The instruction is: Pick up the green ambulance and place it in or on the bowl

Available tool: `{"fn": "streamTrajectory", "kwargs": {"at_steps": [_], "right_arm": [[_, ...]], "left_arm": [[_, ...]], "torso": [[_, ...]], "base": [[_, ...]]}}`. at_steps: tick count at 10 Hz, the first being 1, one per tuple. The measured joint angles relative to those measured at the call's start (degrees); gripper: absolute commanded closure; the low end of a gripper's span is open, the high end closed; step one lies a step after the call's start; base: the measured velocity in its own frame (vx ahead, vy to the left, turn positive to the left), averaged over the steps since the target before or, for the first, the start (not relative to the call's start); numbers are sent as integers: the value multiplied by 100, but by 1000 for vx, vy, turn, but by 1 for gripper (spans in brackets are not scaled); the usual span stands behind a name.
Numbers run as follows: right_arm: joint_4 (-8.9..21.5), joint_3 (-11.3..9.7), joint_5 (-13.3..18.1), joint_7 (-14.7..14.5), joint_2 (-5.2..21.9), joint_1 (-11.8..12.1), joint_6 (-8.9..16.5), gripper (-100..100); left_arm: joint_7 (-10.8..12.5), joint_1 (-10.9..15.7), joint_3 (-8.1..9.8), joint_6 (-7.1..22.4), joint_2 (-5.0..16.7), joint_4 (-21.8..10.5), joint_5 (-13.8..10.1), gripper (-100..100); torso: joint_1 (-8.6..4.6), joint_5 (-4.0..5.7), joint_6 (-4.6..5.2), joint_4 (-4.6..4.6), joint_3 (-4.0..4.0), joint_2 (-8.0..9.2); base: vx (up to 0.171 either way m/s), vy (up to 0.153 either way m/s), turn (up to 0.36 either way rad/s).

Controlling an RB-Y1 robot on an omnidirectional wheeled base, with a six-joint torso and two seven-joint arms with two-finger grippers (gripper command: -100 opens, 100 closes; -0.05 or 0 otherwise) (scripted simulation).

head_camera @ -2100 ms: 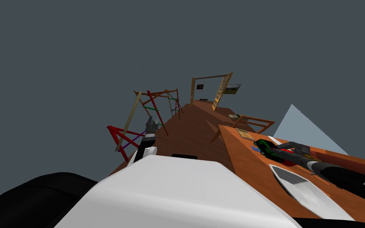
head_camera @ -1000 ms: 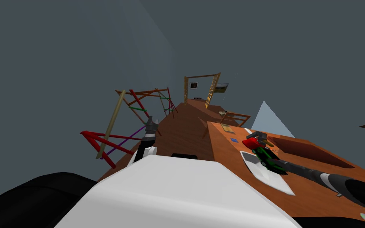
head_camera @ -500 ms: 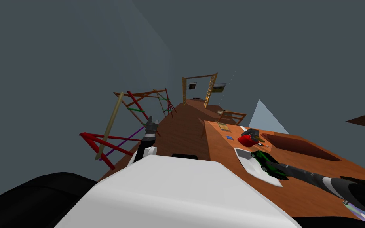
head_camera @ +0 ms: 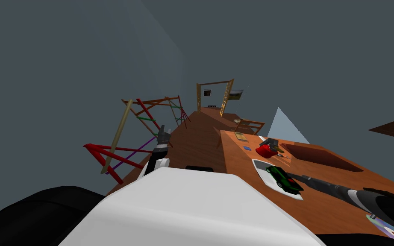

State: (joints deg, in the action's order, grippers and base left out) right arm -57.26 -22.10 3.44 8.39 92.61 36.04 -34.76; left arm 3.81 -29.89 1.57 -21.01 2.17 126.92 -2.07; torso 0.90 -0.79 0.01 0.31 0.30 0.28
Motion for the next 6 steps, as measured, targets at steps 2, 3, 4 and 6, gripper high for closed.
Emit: {"fn": "streamTrajectory", "kwargs": {"at_steps": [2, 3, 4, 6], "right_arm": [[-52, -35, -32, 146, 208, 0, -104, -100], [-110, -6, -91, 178, 309, 74, -142, -100], [-148, -5, -120, 211, 393, 100, -179, -100], [-252, 48, -225, 241, 541, 224, -201, 0]], "left_arm": [[0, 0, 0, 0, 0, 0, 0, 0], [0, 0, 0, 0, 0, 0, 0, 0], [0, 0, 0, 0, 0, 0, 0, 0], [0, 0, 0, 0, 0, 0, 0, 0]], "torso": [[-4, 2, -1, -1, -2, -2], [-3, 2, -1, -1, -1, -2], [-3, 2, -1, -1, -2, -2], [1, 3, -2, -1, 0, 0]], "base": [[11, -26, -42], [13, -22, -57], [10, -22, -41], [2, -5, -1]]}}
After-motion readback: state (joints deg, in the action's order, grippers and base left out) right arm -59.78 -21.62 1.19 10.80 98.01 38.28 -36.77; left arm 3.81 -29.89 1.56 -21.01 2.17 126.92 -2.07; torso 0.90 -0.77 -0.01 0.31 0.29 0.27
